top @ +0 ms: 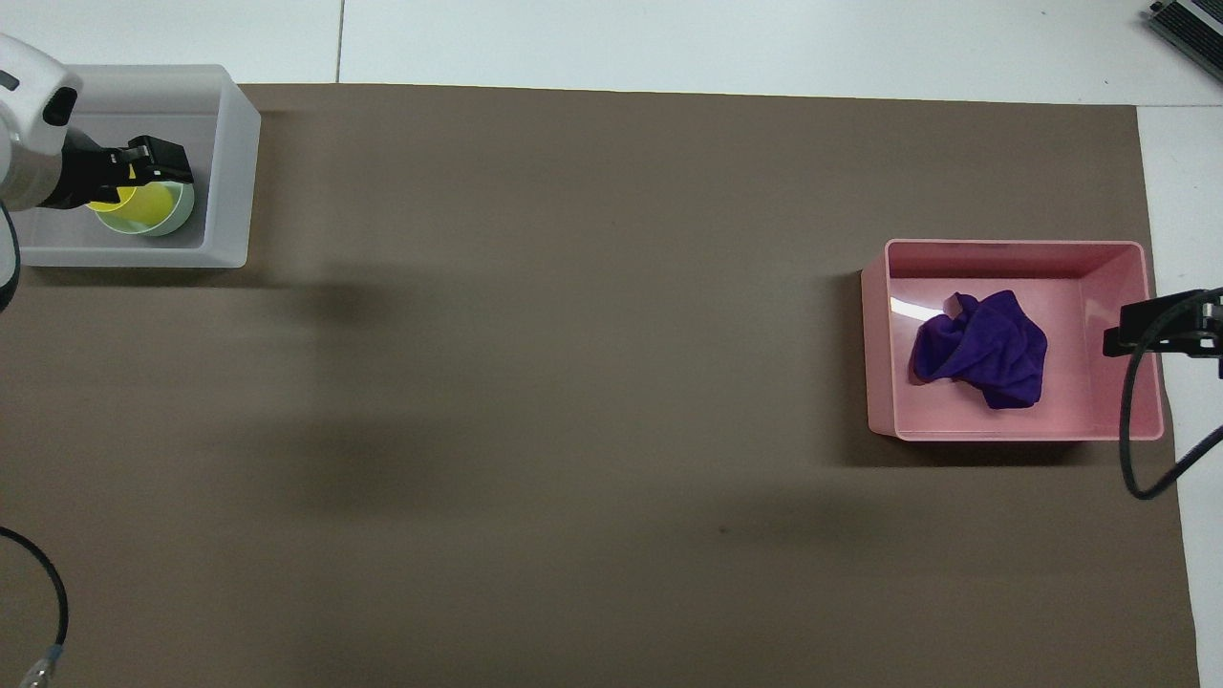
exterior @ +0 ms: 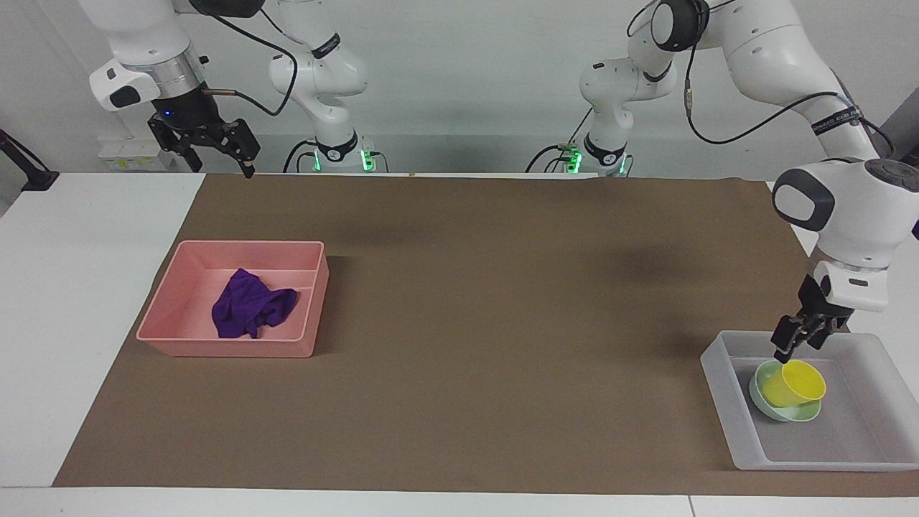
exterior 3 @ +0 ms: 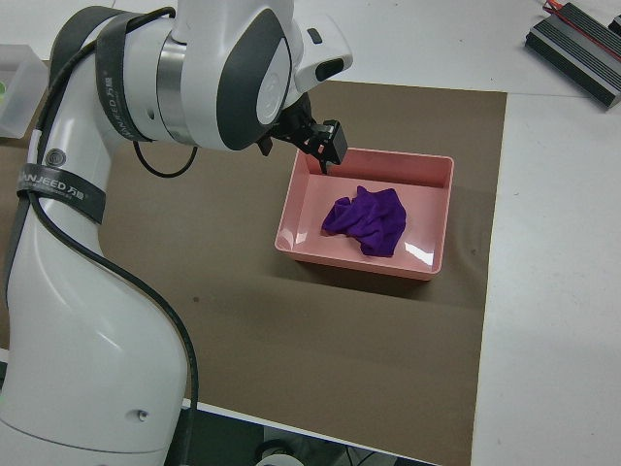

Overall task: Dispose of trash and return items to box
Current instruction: 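Lower the yellow cup into the green bowl and open the left gripper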

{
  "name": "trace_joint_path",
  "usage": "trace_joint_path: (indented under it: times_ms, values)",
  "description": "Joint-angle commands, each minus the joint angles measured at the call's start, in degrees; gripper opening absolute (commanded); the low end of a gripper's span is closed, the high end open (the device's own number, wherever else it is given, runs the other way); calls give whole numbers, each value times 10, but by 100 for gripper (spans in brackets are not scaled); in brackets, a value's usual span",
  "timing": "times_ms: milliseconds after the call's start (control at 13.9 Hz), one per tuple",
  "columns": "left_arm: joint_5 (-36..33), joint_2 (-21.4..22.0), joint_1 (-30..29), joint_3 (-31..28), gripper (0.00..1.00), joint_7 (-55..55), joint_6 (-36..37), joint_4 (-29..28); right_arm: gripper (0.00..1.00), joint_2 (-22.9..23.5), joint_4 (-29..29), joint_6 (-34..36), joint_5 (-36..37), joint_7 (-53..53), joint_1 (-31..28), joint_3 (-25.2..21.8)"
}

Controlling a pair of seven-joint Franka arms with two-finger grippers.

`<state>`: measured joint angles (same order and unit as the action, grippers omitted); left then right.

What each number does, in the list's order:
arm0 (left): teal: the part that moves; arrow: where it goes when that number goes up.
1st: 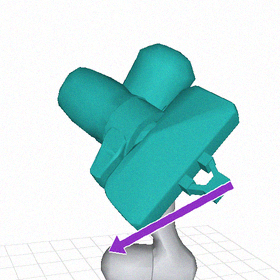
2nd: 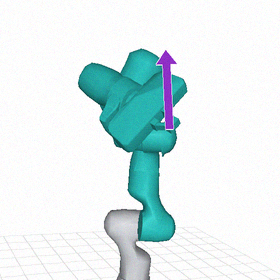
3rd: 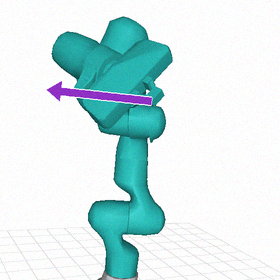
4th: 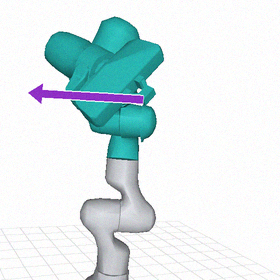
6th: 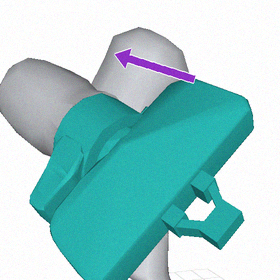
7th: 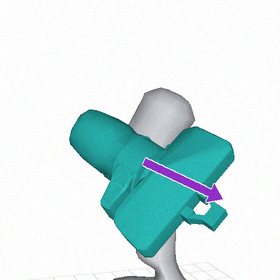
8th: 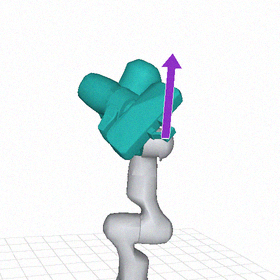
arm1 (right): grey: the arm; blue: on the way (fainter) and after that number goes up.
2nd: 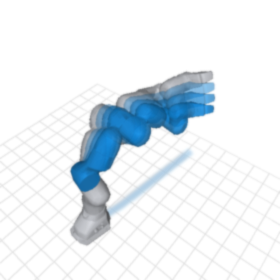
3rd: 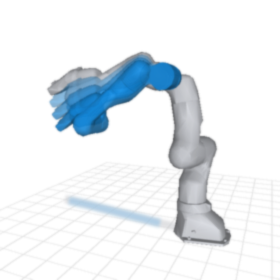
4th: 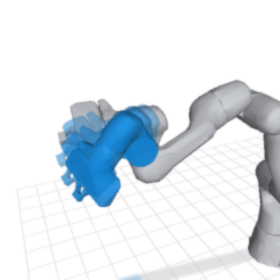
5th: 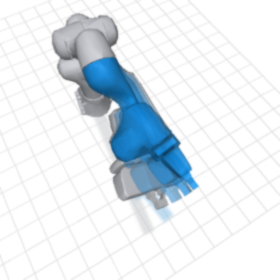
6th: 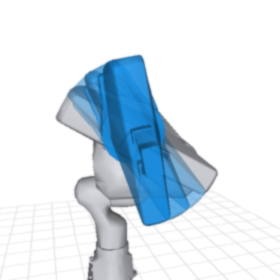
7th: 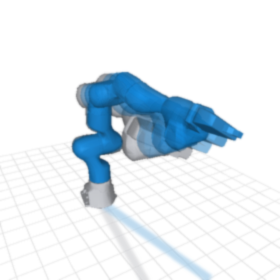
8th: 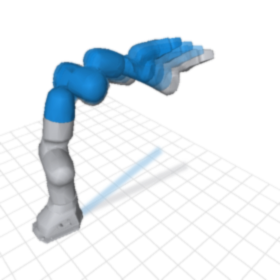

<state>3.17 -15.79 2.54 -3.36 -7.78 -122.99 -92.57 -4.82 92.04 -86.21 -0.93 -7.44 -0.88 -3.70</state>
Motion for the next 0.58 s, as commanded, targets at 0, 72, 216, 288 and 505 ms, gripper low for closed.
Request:
trace_joint_path:
  times_ms: [0, 72, 216, 288, 505]
  values:
    - [-6, 41, 37, -8, 86, 24, 61, -8, 100, 10, -17, 9, -7, -5, 0, 2]
    - [-6, 54, 48, -9, 88, 29, 88, -8, 100, 9, -14, 9, -7, -6, 3, 2]
    - [-7, 80, 60, -8, 89, 46, 136, -8, 100, 9, -14, 9, -7, -5, 3, 3]
    - [-7, 93, 66, -7, 89, 50, 157, -8, 100, 9, -14, 9, -7, -4, 3, 3]
    - [-9, 117, 71, -8, 90, 75, 207, -3, 100, 9, -14, 8, -7, -3, 3, 3]
